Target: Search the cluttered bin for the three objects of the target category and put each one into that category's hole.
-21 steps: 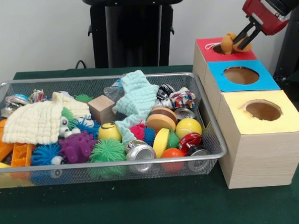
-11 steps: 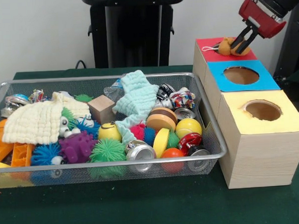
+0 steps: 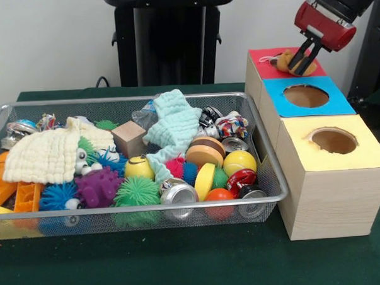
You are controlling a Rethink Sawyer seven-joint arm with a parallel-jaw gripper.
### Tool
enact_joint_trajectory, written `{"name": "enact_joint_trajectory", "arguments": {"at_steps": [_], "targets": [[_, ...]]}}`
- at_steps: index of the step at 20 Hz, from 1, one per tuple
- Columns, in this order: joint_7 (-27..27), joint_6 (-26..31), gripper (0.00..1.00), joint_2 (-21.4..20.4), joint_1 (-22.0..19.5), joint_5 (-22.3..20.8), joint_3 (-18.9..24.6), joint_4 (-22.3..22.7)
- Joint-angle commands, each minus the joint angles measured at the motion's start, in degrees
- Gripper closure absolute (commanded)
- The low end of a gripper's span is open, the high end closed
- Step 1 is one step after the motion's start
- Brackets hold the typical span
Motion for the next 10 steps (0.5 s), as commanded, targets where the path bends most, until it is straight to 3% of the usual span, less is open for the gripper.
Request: {"name": "enact_joint_trajectory", "arguments": {"at_steps": [1, 6, 10], "targets": [[14.03, -7.41, 1.00, 1.61, -2.05, 3.29, 10.07, 5.41], [14.75, -5.85, 1.00, 0.57, -0.78, 3.96, 9.44, 7.28], [13.35, -0.98, 1.00, -1.65, -0.83, 3.54, 9.11, 7.75]]}}
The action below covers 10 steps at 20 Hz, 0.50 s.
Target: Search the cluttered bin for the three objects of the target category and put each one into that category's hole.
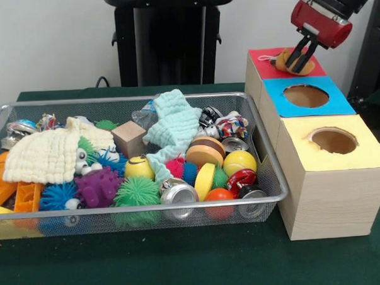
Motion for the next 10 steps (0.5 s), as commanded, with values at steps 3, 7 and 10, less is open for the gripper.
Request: {"name": "enact_joint_trajectory", "arguments": {"at_steps": [3, 7, 10], "targets": [[12.77, 3.81, 1.00, -2.06, -0.88, 1.64, 8.69, 6.33], [12.21, 4.43, 1.00, -4.29, 0.10, 0.97, 8.36, 8.59], [12.62, 4.45, 1.00, -4.92, 0.44, 1.13, 8.56, 9.14]]}}
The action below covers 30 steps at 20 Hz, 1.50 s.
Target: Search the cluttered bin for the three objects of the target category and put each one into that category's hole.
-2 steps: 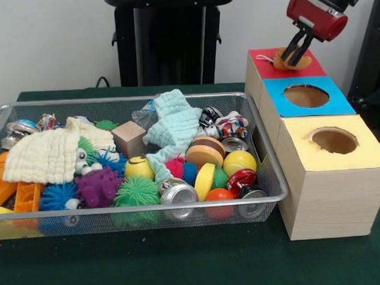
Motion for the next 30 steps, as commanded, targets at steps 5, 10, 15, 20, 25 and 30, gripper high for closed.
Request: {"name": "enact_joint_trajectory", "arguments": {"at_steps": [5, 10, 15, 20, 25, 30], "targets": [[13.71, 4.74, 1.00, -1.92, 0.46, 1.62, 8.79, 6.30], [13.95, 2.95, 1.00, -1.59, 0.68, 2.02, 9.73, 7.25], [14.76, -0.10, 1.00, -0.93, 0.61, 3.03, 10.56, 7.87], [14.67, -2.59, 1.00, -0.43, 0.14, 3.96, 11.84, 8.60], [14.16, -3.61, 1.00, -0.38, 0.54, 4.43, 12.31, 9.65], [14.06, -4.19, 1.00, -0.85, 0.49, 4.77, 12.45, 9.79]]}}
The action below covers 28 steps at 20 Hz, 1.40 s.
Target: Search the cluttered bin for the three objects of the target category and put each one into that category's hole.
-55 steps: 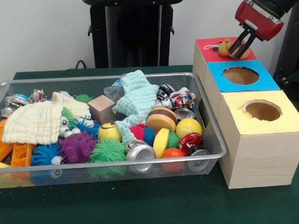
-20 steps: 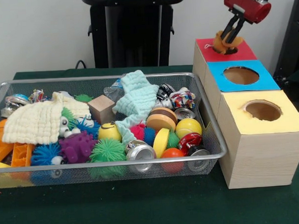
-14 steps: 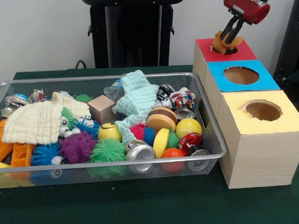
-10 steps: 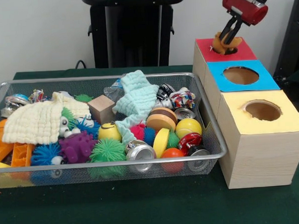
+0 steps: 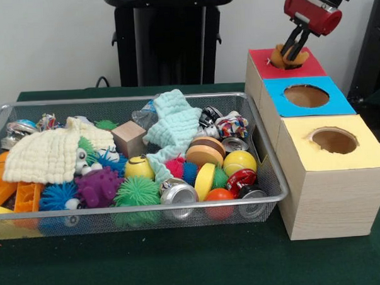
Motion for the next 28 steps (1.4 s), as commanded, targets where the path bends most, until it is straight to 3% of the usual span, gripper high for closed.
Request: {"name": "enact_joint_trajectory", "arguments": {"at_steps": [1, 7, 21, 28], "targets": [[13.12, -1.61, 0.00, 0.65, -1.37, 2.56, 10.42, 5.33], [14.07, -2.07, 0.00, 1.64, -0.15, 2.24, 8.62, 5.16], [12.13, -4.08, 0.00, 0.02, -1.71, 2.00, 9.67, 6.45], [9.68, 0.43, 0.00, -2.90, -1.95, -0.26, 7.15, 6.51]]}}
